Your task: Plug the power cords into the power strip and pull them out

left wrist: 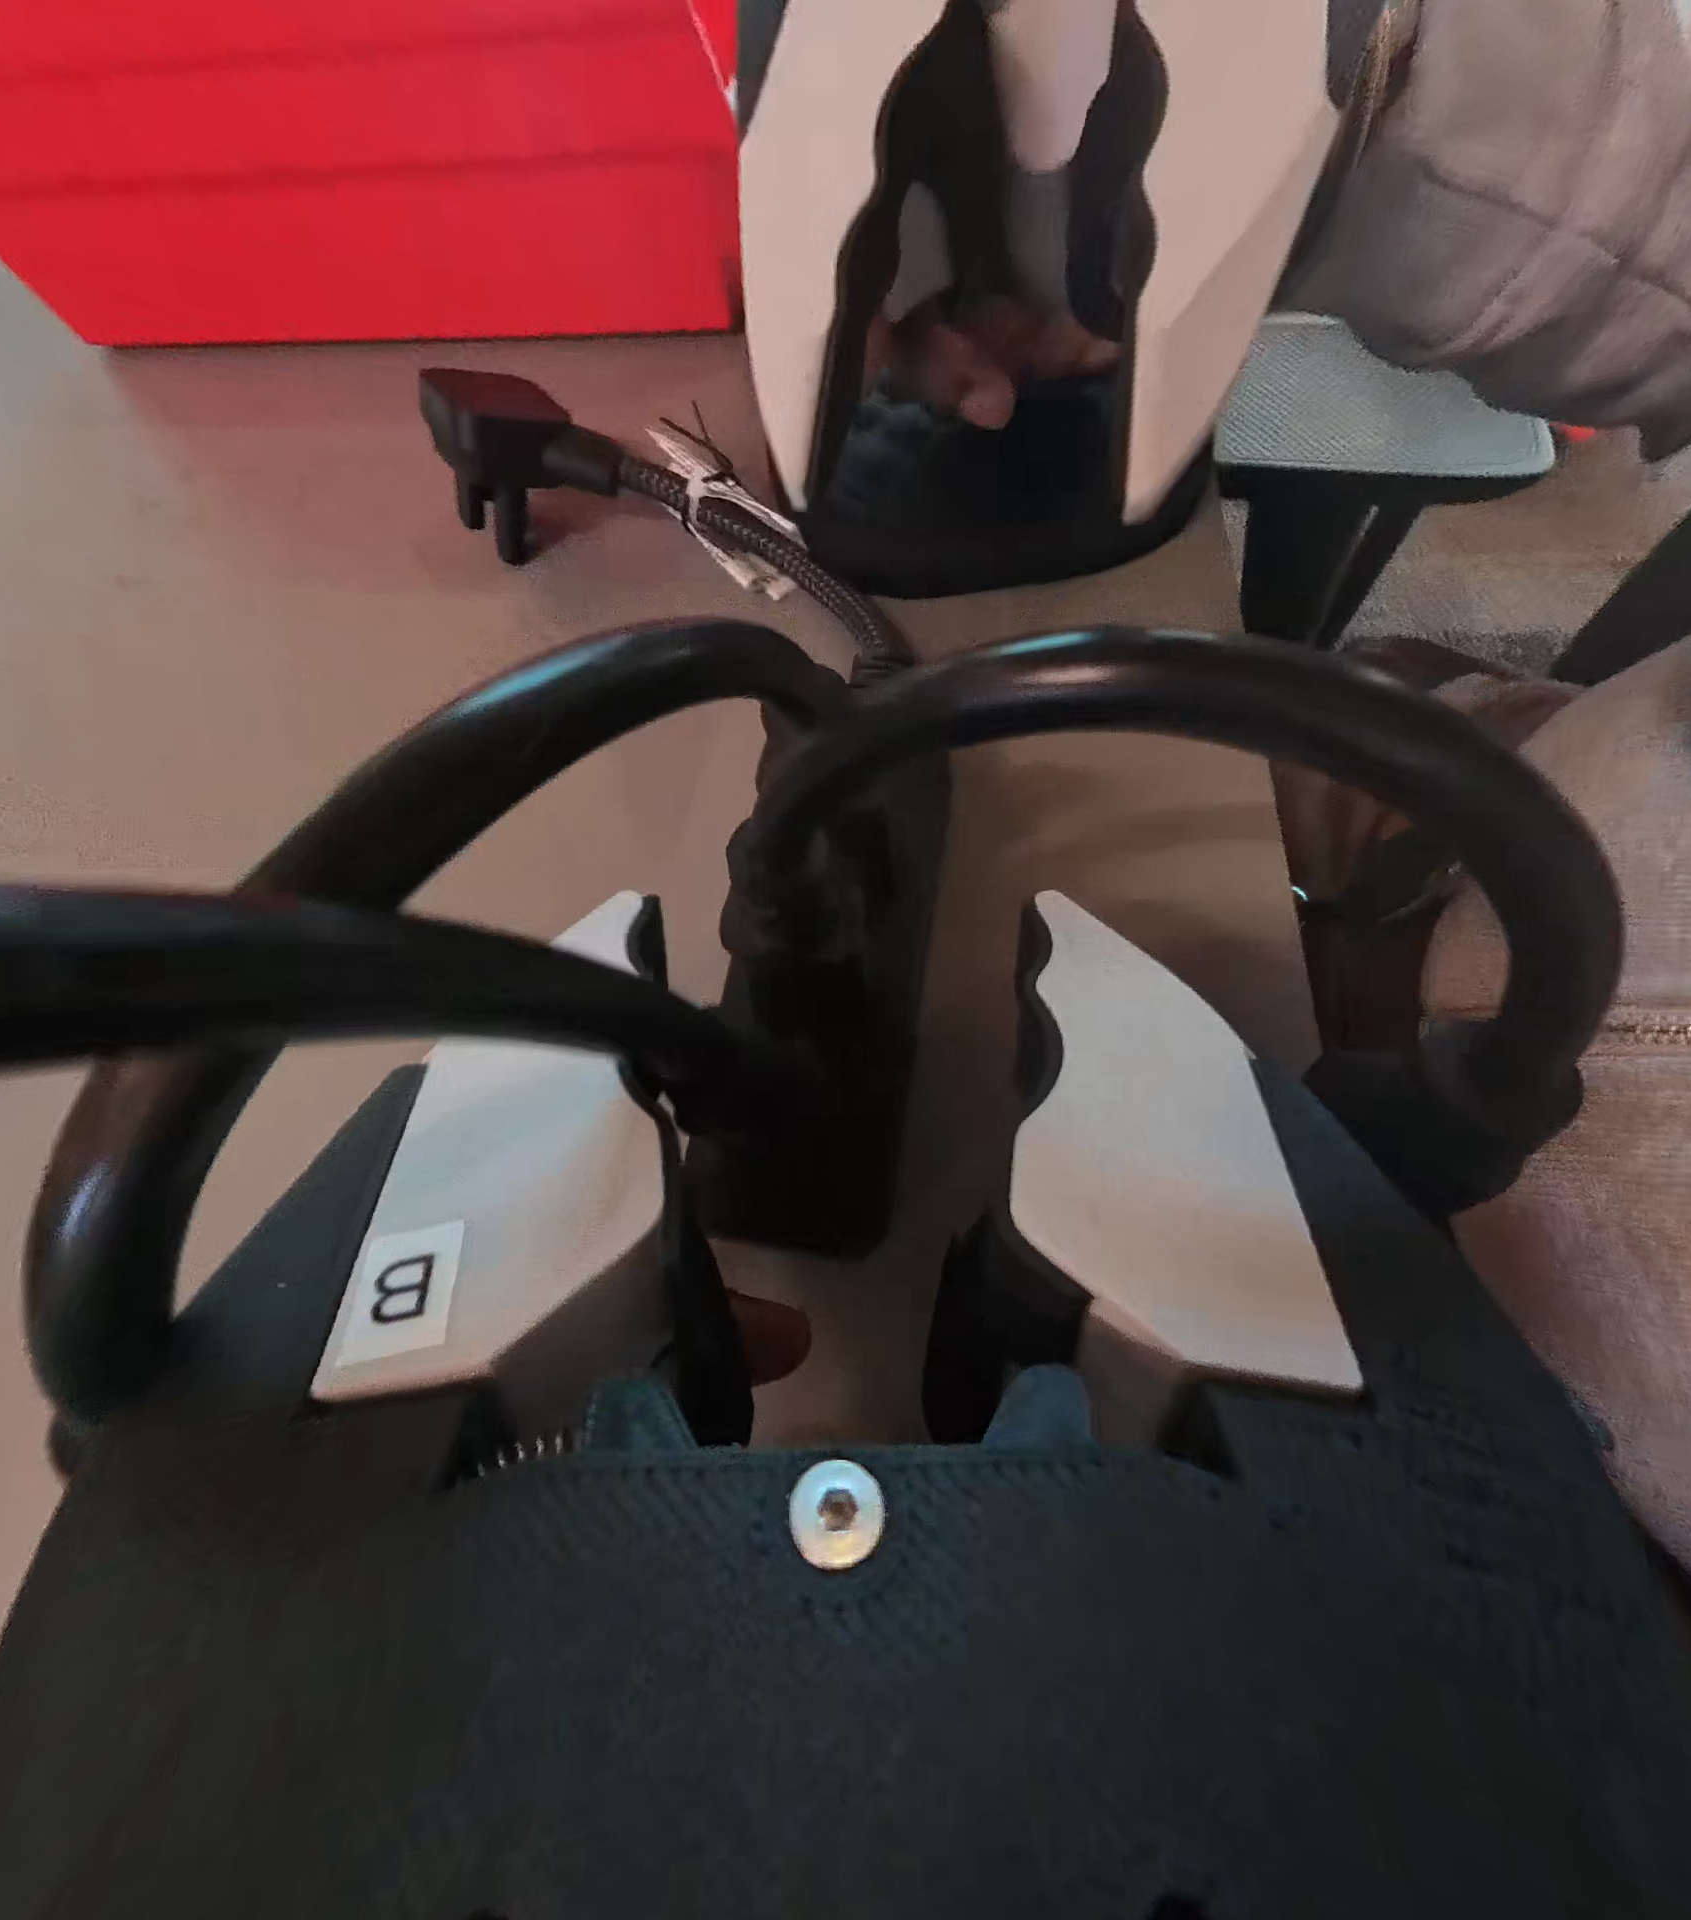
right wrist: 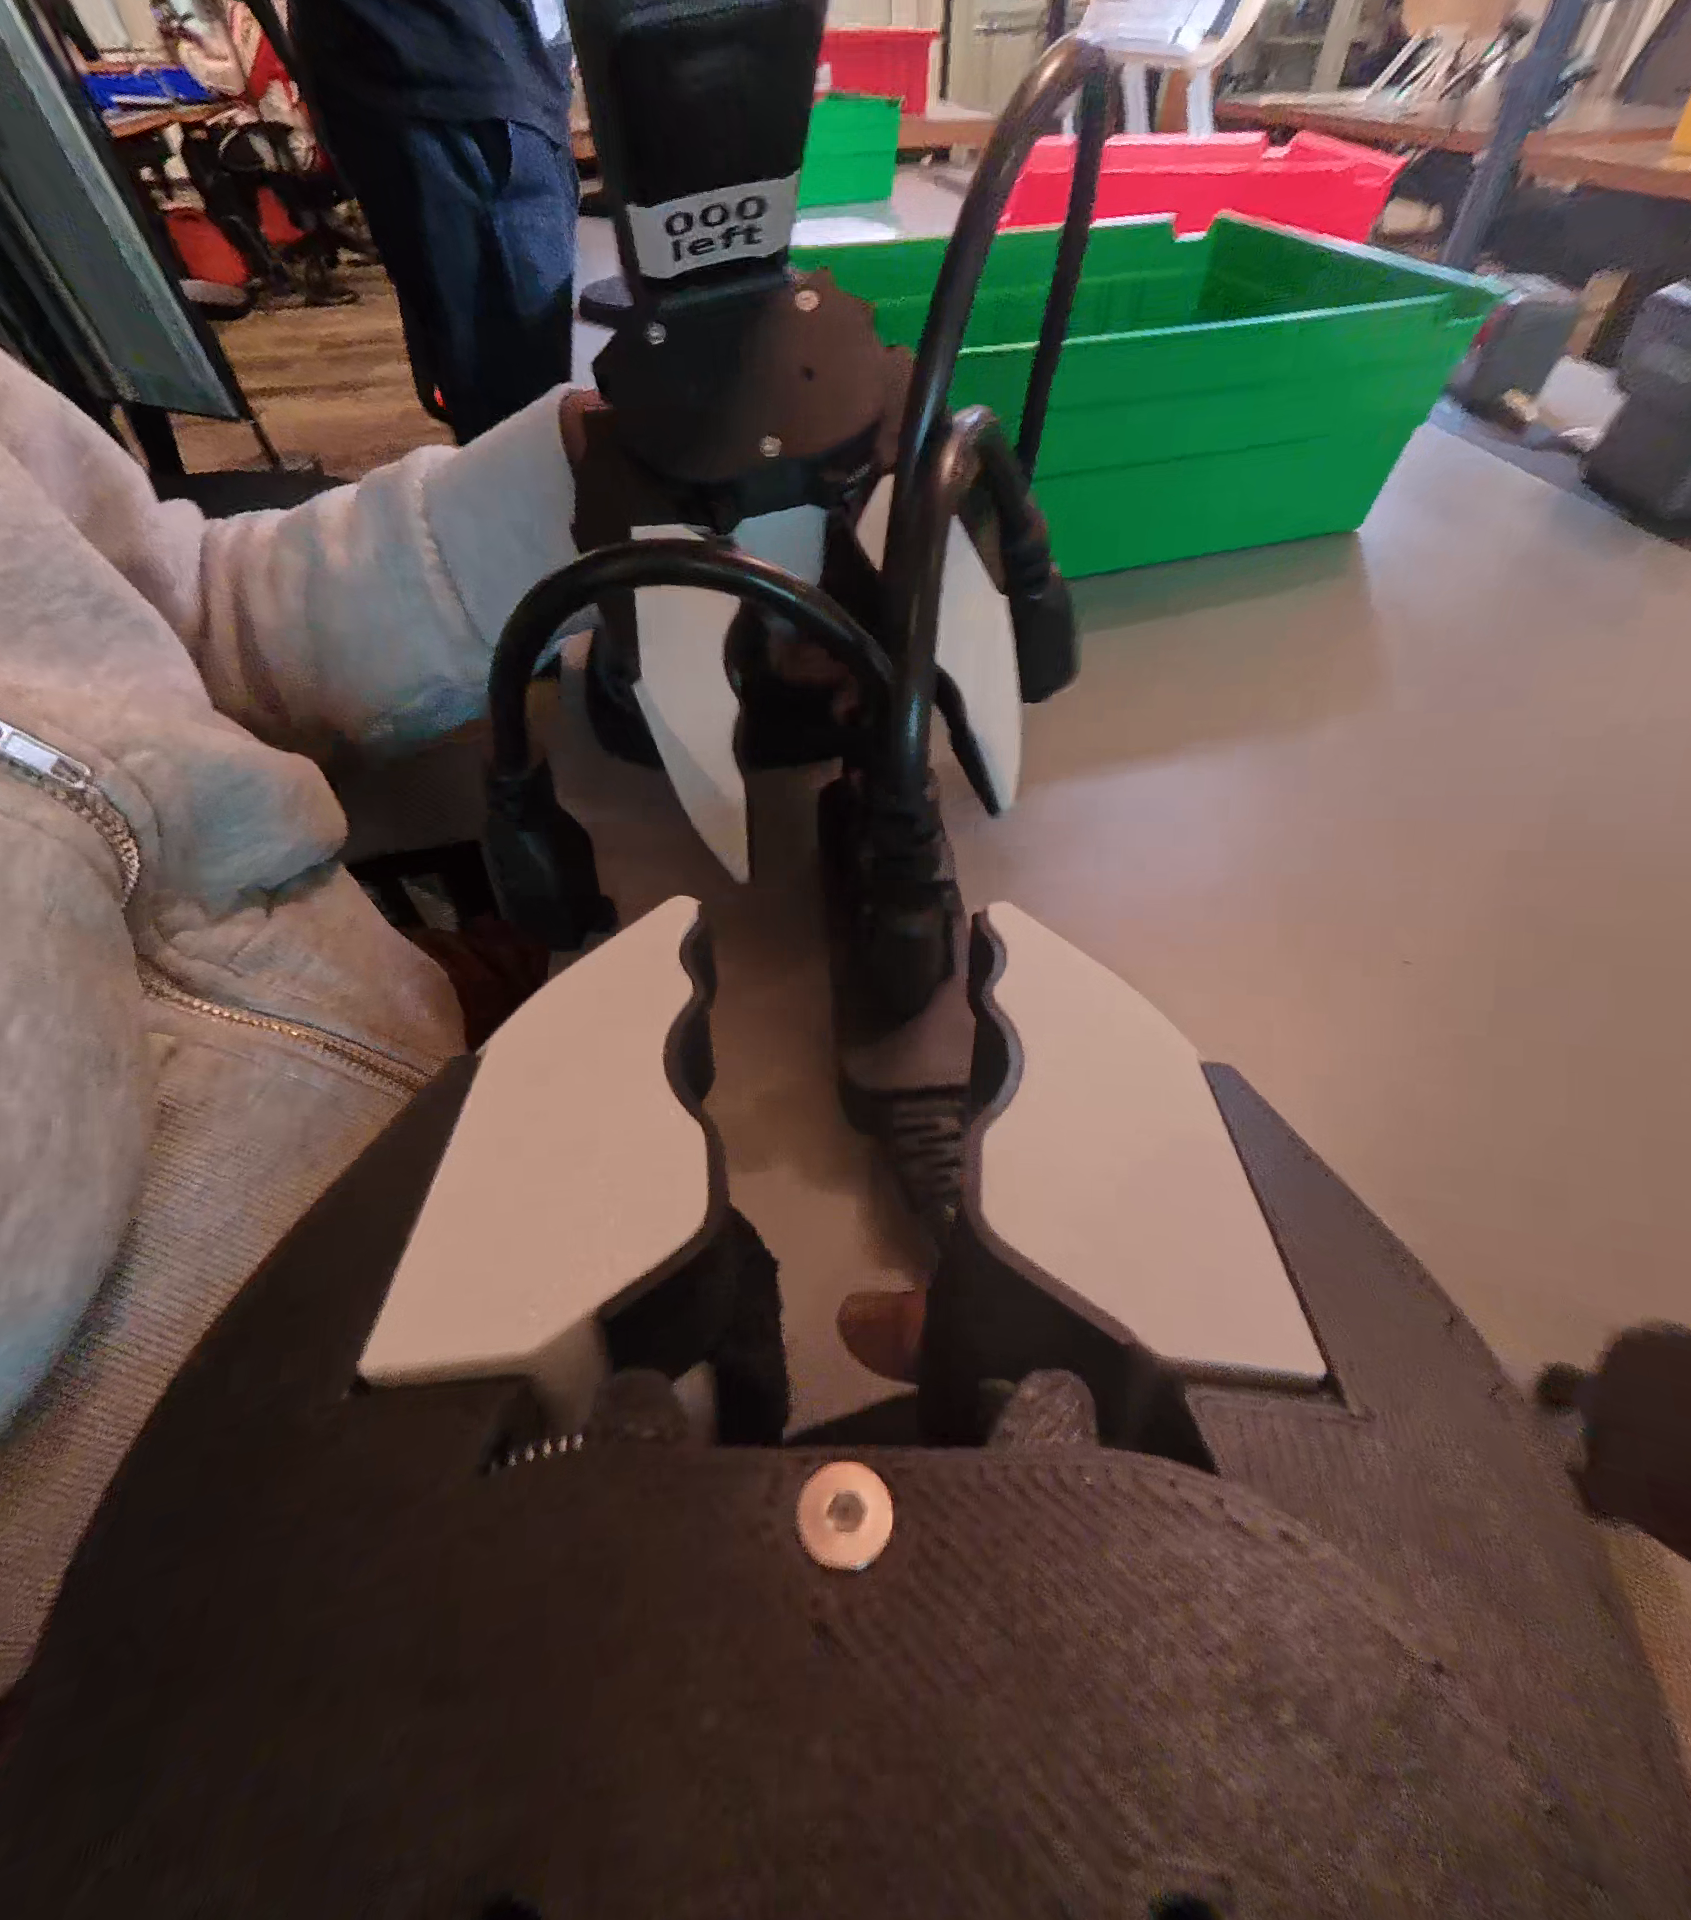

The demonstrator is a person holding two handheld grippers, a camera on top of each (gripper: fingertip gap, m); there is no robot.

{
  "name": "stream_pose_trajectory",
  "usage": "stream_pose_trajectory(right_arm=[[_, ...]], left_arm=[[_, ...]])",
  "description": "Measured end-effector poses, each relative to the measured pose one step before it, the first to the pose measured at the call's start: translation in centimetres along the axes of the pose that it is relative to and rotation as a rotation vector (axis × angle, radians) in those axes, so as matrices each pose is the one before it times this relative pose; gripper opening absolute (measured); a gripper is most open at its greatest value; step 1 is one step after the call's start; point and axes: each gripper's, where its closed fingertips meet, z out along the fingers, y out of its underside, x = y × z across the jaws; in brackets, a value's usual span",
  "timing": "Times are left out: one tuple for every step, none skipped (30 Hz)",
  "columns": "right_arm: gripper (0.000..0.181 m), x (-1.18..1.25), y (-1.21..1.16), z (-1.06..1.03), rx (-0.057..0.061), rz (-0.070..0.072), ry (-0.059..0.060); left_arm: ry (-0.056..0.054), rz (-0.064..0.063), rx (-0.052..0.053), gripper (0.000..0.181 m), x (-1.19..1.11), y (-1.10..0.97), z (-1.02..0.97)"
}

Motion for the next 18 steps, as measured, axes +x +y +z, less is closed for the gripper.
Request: stream_pose_trajectory(right_arm=[[0.048, -0.082, 0.043, 0.633, -0.0198, 0.0035, -0.0071], [0.050, 0.044, 0.113, 0.663, -0.0241, -0.0032, -0.0019], [0.052, 0.113, 0.220, 0.652, -0.0323, -0.0039, -0.0024], [0.052, 0.232, 0.289, 0.609, -0.0378, 0.0021, 0.0006], [0.054, 0.189, 0.271, 0.558, -0.0353, 0.0019, -0.0026], [0.054, 0.089, 0.205, 0.469, -0.0268, -0.0035, -0.0072], [0.054, 0.160, 0.124, 0.357, -0.0175, -0.0040, 0.0005], [0.052, 0.191, -0.064, 0.216, -0.0045, -0.0069, 0.0051], [0.048, 0.071, -0.268, 0.105, 0.0118, -0.0135, 0.0006], [0.043, 0.129, -0.276, 0.059, 0.0128, -0.0129, 0.0063], [0.037, 0.328, -0.046, 0.054, -0.0019, -0.0111, 0.0197], [0.030, 0.293, 0.129, 0.068, -0.0110, -0.0160, 0.0180], [0.027, 0.110, 0.130, 0.066, -0.0077, -0.0176, 0.0067], [0.026, 0.031, 0.078, 0.048, -0.0031, -0.0079, 0.0019], [0.026, 0.010, 0.027, 0.019, 0.0010, 0.0003, -0.0002], [0.026, 0.022, 0.012, -0.006, 0.0016, 0.0013, 0.0012], [0.024, 0.014, 0.015, -0.009, -0.0001, -0.0015, 0.0017], [0.024, -0.008, -0.002, -0.004, -0.0016, -0.0063, 0.0020]], left_arm=[[0.0135, 0.0119, -0.0077, 0.064, 0.001, 0.005, 0.307], [0.0014, 0.0099, 0.0011, 0.063, -0.176, -0.012, 0.252], [0.0049, 0.0015, 0.0064, 0.061, -0.118, -0.054, 0.125], [0.0106, -0.0126, 0.0072, 0.060, -0.032, -0.101, 0.038], [0.0072, -0.0141, 0.0043, 0.058, -0.056, -0.048, 0.022], [0.0081, -0.0045, 0.0006, 0.057, 0.048, 0.034, 0.026], [0.0069, -0.0012, -0.0062, 0.057, 0.064, 0.148, 0.055], [0.0017, -0.0008, -0.0132, 0.057, 0.026, 0.227, 0.106], [-0.0061, 0.0025, -0.0152, 0.058, -0.049, 0.210, 0.125], [-0.0092, 0.0033, -0.0099, 0.059, -0.076, 0.119, 0.084], [-0.0039, 0.0028, -0.0058, 0.060, -0.029, 0.054, 0.047], [0.0001, 0.0015, 0.0007, 0.060, -0.003, -0.015, -0.006], [0.0027, -0.0011, 0.0011, 0.060, 0.015, -0.010, 0.006], [0.0049, -0.0013, -0.0010, 0.061, 0.027, 0.003, 0.012], [0.0041, -0.0013, -0.0025, 0.061, 0.017, 0.030, 0.025], [0.0038, -0.0036, -0.0064, 0.060, 0.001, 0.068, 0.064], [0.0011, -0.0040, -0.0086, 0.058, -0.072, 0.072, 0.067], [0.0006, 0.0007, -0.0069, 0.054, -0.125, 0.036, 0.031]])
